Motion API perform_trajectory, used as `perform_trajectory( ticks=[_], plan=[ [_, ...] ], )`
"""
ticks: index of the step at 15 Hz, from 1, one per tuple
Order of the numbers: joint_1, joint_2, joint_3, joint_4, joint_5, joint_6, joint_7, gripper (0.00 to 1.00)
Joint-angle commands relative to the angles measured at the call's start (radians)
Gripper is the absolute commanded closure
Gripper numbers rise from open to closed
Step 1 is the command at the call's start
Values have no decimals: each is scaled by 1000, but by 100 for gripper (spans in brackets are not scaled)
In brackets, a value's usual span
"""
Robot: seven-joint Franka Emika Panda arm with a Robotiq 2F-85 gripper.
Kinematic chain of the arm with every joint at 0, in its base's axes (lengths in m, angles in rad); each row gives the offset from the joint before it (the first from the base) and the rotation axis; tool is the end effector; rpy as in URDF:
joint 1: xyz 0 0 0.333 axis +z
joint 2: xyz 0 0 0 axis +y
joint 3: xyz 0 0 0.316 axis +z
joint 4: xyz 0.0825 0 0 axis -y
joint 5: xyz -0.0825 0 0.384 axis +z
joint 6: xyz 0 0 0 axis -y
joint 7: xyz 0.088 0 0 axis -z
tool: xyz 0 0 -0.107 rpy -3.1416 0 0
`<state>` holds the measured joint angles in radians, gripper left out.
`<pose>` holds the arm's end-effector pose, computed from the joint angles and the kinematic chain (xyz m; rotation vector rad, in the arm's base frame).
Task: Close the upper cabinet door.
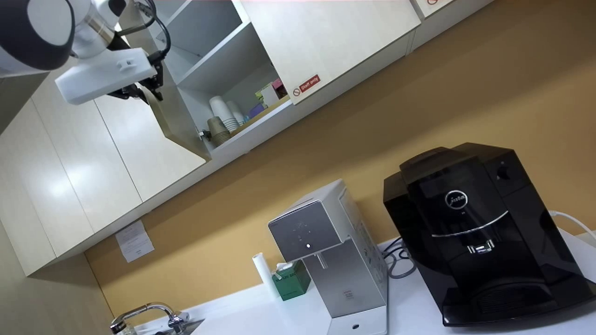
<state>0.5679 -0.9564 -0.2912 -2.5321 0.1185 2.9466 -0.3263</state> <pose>0.3186 0.0265 0.7089 -2.1678 -0.4786 -1.7439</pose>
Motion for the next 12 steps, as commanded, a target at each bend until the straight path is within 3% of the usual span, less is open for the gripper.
perform_trajectory(
  ticks=[1, 2, 3, 5, 8, 9, 12],
  plan=[
    [156, 71, -99, 137, 13, -62, -66, 94],
    [192, 78, -123, 162, 24, -83, -75, 94],
    [115, 41, -78, 80, 8, -42, -47, 75],
    [160, 55, -113, 115, 13, -70, -70, 75],
    [165, 55, -121, 121, 14, -79, -78, 75],
    [164, 55, -121, 121, 14, -79, -78, 94],
    [150, 73, -141, 122, 9, -49, -85, 94]
  ],
)
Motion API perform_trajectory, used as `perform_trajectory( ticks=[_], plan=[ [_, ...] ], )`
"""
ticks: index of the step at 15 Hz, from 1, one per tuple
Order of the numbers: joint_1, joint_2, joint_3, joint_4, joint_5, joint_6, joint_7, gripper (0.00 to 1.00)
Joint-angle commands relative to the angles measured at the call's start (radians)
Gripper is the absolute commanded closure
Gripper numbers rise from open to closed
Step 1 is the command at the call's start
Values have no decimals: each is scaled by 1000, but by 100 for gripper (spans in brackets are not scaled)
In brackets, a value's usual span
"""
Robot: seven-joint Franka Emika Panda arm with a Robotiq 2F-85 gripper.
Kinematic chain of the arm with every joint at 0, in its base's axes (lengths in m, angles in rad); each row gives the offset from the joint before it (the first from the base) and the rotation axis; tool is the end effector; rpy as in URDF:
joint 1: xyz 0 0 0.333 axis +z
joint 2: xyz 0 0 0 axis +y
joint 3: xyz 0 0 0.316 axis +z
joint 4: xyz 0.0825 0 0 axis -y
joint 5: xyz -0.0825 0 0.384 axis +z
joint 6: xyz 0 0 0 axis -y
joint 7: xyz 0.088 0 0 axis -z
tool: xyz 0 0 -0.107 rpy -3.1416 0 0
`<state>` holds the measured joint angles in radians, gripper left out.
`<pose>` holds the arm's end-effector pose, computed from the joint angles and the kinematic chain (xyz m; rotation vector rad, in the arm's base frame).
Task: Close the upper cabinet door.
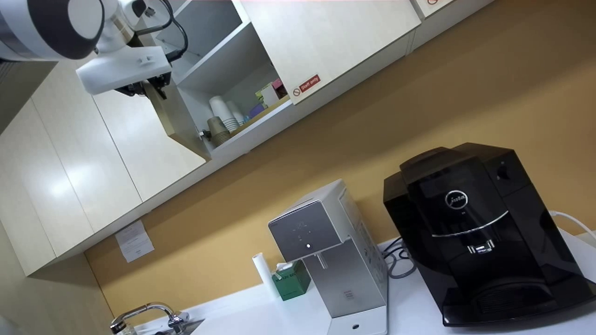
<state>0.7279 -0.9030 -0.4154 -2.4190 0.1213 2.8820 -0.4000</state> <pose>0.3505 0.0203 0.7236 -2.1213 -0.5588 -1.6658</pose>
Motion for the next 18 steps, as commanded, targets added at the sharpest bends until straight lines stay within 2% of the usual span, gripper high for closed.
perform_trajectory(
  ticks=[1, 5, 10, 12, 18],
  plan=[
    [-1, 28, -34, 22, 9, 14, -19, 94],
    [116, 35, -158, 119, 12, -79, -127, 94],
    [316, 27, -322, 326, 59, -403, -316, 94],
    [364, 52, -369, 413, 86, -484, -380, 94],
    [444, 134, -500, 570, 163, -566, -484, 94]
  ],
)
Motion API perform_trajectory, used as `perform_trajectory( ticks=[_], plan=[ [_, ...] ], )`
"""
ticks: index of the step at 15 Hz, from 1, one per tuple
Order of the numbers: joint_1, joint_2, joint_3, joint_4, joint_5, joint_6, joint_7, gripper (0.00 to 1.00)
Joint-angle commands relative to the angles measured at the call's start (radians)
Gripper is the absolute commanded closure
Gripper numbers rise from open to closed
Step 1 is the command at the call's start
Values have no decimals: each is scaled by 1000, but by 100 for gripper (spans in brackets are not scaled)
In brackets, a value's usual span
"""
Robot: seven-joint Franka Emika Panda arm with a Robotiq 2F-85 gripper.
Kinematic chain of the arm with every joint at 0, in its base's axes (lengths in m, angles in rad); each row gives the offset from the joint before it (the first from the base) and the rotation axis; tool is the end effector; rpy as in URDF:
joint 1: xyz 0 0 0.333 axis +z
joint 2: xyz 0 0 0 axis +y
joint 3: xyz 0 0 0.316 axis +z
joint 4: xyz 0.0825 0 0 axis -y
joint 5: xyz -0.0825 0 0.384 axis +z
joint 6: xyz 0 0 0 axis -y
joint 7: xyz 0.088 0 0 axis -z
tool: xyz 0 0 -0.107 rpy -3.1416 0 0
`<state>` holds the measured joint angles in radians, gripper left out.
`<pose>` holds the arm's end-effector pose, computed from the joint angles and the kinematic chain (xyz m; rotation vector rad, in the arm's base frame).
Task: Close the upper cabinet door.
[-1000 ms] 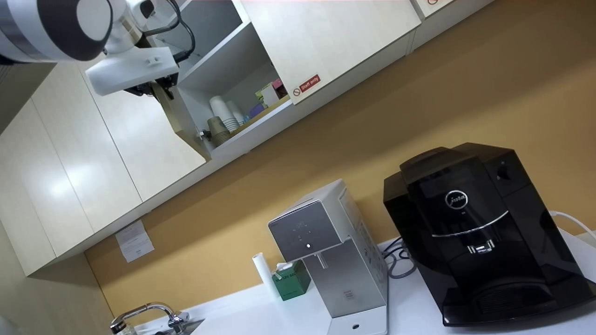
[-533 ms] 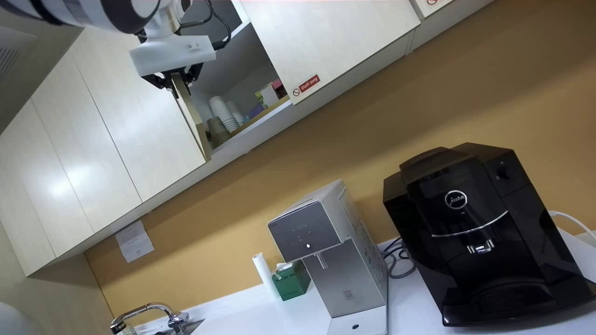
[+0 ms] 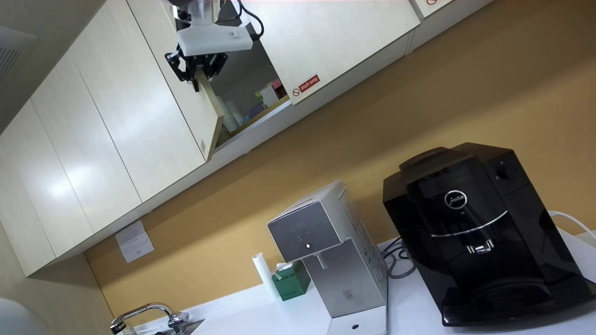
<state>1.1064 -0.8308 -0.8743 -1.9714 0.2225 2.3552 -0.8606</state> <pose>0.4597 -0.0886 0.7331 -2.0184 -0.9366 -1.3870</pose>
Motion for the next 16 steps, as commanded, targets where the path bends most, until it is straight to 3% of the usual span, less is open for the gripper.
perform_trajectory(
  ticks=[1, 2, 6, 7, 10, 16],
  plan=[
    [75, 69, -57, 136, 76, -65, -31, 94],
    [4, 43, -32, 47, 60, -39, -52, 75],
    [22, 62, -58, 82, 70, -68, -68, 75],
    [21, 62, -58, 82, 70, -68, -69, 94],
    [45, 101, -97, 118, 83, -33, -89, 94],
    [170, 130, -200, 244, 133, -113, -174, 94]
  ],
)
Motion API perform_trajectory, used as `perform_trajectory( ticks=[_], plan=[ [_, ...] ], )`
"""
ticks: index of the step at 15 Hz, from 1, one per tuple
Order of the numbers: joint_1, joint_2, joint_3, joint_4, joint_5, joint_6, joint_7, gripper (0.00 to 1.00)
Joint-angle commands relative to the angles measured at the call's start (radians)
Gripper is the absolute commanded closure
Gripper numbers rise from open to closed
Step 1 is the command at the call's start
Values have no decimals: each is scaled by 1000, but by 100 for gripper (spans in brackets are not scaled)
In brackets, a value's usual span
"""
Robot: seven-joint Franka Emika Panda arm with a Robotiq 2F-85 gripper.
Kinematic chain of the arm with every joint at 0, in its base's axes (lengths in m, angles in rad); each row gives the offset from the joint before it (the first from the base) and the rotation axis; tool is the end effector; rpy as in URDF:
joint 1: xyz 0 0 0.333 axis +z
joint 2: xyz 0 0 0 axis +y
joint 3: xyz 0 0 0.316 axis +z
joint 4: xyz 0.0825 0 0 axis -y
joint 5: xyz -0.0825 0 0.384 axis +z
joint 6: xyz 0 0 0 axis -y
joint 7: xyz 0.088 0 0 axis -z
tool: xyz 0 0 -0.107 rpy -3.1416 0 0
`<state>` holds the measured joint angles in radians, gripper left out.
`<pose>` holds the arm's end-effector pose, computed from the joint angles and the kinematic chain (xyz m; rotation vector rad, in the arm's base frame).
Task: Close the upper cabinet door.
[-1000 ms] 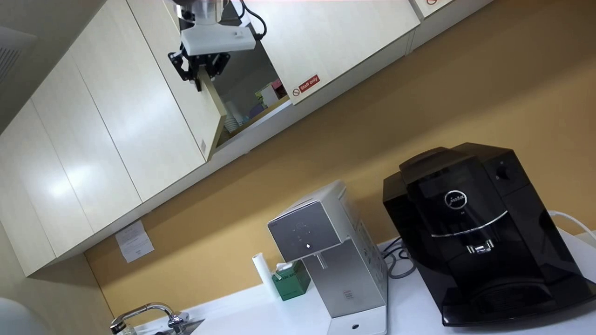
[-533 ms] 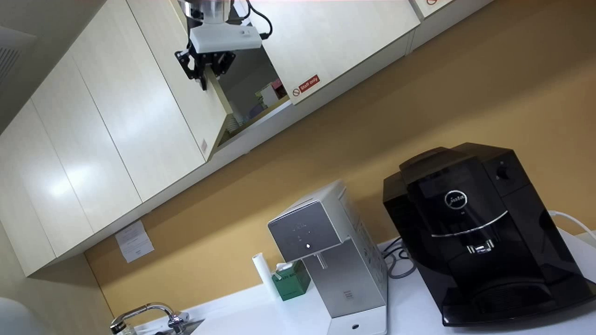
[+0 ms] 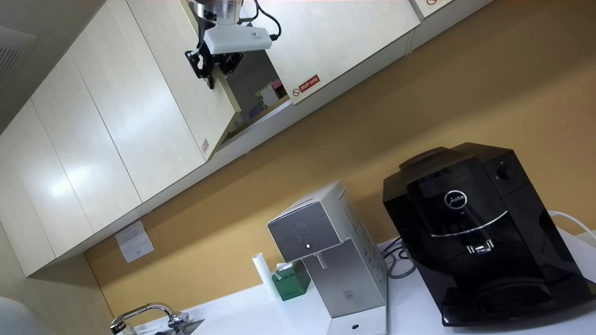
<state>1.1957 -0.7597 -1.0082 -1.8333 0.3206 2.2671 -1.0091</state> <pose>0.4951 -0.1158 0.7301 -1.9682 -0.9919 -1.3873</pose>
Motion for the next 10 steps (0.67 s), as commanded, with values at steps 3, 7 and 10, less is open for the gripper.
perform_trajectory(
  ticks=[3, 7, 10],
  plan=[
    [174, 62, -144, 185, 41, -74, -46, 94],
    [300, 54, -237, 279, 28, -89, -45, 94],
    [385, 44, -297, 347, 12, -115, -40, 94]
  ],
)
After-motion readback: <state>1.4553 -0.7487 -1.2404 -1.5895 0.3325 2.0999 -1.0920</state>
